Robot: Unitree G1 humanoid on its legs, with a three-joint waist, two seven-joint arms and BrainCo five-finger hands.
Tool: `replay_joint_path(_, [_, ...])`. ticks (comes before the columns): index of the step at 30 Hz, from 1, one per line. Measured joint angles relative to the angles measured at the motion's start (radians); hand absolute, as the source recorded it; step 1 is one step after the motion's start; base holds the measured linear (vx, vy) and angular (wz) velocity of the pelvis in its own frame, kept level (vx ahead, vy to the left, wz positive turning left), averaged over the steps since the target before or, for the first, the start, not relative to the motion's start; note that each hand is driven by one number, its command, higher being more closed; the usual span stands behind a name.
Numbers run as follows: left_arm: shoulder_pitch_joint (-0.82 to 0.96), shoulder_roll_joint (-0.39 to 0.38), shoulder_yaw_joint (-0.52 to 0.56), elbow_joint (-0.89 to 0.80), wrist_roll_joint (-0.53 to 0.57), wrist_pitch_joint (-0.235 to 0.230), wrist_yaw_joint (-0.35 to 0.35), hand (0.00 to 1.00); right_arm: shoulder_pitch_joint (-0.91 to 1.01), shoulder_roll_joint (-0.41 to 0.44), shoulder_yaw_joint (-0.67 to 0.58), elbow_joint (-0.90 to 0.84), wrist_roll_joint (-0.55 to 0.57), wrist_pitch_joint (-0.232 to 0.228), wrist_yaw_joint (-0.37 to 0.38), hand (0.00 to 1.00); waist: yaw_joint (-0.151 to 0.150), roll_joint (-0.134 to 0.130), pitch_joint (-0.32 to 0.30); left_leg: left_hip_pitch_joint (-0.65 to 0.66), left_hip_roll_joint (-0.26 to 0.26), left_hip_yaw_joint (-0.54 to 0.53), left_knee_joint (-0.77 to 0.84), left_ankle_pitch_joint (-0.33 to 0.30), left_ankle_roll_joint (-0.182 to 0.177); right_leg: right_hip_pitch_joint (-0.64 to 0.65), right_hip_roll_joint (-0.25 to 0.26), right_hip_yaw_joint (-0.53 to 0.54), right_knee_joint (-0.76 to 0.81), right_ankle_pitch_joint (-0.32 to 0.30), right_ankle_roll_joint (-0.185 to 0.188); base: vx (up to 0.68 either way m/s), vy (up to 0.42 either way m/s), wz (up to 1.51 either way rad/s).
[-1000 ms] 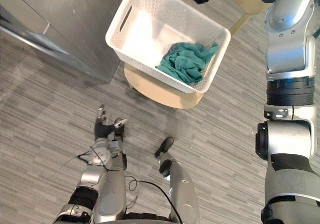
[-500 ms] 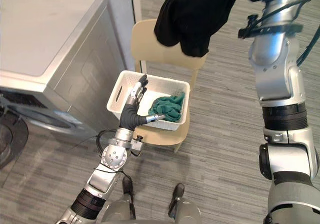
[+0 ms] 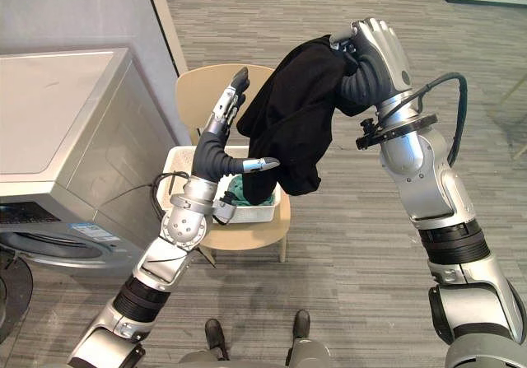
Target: Pick up the laundry basket with both hands and put the clothes into the washing machine.
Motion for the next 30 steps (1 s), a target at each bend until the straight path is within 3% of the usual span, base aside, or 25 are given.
replay_joint_path(6, [-0.052, 0.088, -0.004, 0.073, -0.047, 0.016, -0.052, 0.00, 0.000, -0.020, 0.020, -0.003, 0.054, 0.002, 0.033, 1.00, -0.011, 0.011, -0.008, -0.015, -0.007, 0.003, 0.000, 0.003, 0.005, -0.006, -0.003, 0.004, -0.027, 0.025, 0.003, 0.02, -0.004, 0.00])
replay_joint_path(9, [-0.079, 0.144, -0.038, 0.138, -0.128, 0.031, -0.106, 0.00, 0.001, -0.034, 0.050, -0.003, 0.068, 0.011, 0.039, 1.00, -0.014, 0.013, -0.010, -0.033, -0.008, 0.001, 0.000, 0.003, 0.005, -0.020, -0.005, 0.005, -0.032, 0.031, 0.003, 0.04, -0.007, 0.00])
replay_joint_path(13, [-0.082, 0.197, -0.082, 0.221, -0.189, 0.104, -0.204, 0.00, 0.041, -0.036, 0.057, -0.003, 0.073, 0.045, 0.047, 1.00, -0.017, 0.013, -0.010, -0.042, -0.009, -0.017, 0.000, 0.004, 0.005, -0.022, -0.003, 0.000, -0.040, 0.042, -0.010, 0.06, -0.005, 0.05])
replay_joint_path(16, [-0.091, 0.143, -0.057, 0.295, -0.103, 0.138, -0.199, 0.00, 0.055, -0.035, 0.052, -0.019, 0.072, 0.062, 0.063, 1.00, -0.025, 0.013, -0.010, -0.046, -0.010, -0.037, 0.000, 0.004, 0.005, -0.020, -0.003, -0.007, -0.040, 0.042, -0.011, 0.06, -0.004, 0.09])
replay_joint_path(19, [-0.136, 0.030, -0.021, 0.403, 0.027, 0.186, -0.152, 0.00, 0.083, -0.002, 0.041, -0.058, 0.072, 0.069, 0.067, 1.00, -0.028, 0.013, -0.010, -0.054, -0.011, -0.052, 0.000, 0.004, 0.005, -0.021, -0.002, -0.020, -0.040, 0.042, -0.011, 0.02, 0.003, 0.10])
replay_joint_path(22, [-0.150, -0.012, -0.009, 0.414, 0.087, 0.197, -0.129, 0.00, 0.102, 0.030, 0.034, -0.085, 0.073, 0.072, 0.073, 1.00, -0.027, 0.012, -0.009, -0.054, -0.010, -0.055, 0.000, 0.004, 0.005, -0.020, -0.002, -0.022, -0.036, 0.041, -0.010, 0.01, 0.001, 0.01])
replay_joint_path(27, [-0.181, -0.019, -0.010, 0.446, 0.086, 0.197, -0.132, 0.00, 0.105, 0.039, 0.035, -0.104, 0.085, 0.072, 0.084, 1.00, -0.026, 0.009, -0.007, -0.058, -0.010, -0.065, 0.000, 0.004, 0.005, -0.021, -0.004, -0.026, -0.035, 0.033, -0.003, 0.01, -0.002, 0.03])
replay_joint_path(30, [-0.195, -0.016, -0.025, 0.446, 0.007, 0.197, -0.161, 0.00, 0.105, 0.056, 0.035, -0.104, 0.111, 0.072, 0.087, 1.00, -0.023, 0.007, -0.006, -0.060, -0.008, -0.067, 0.000, 0.001, 0.001, -0.021, -0.005, -0.028, -0.035, 0.033, -0.003, 0.01, -0.003, 0.01])
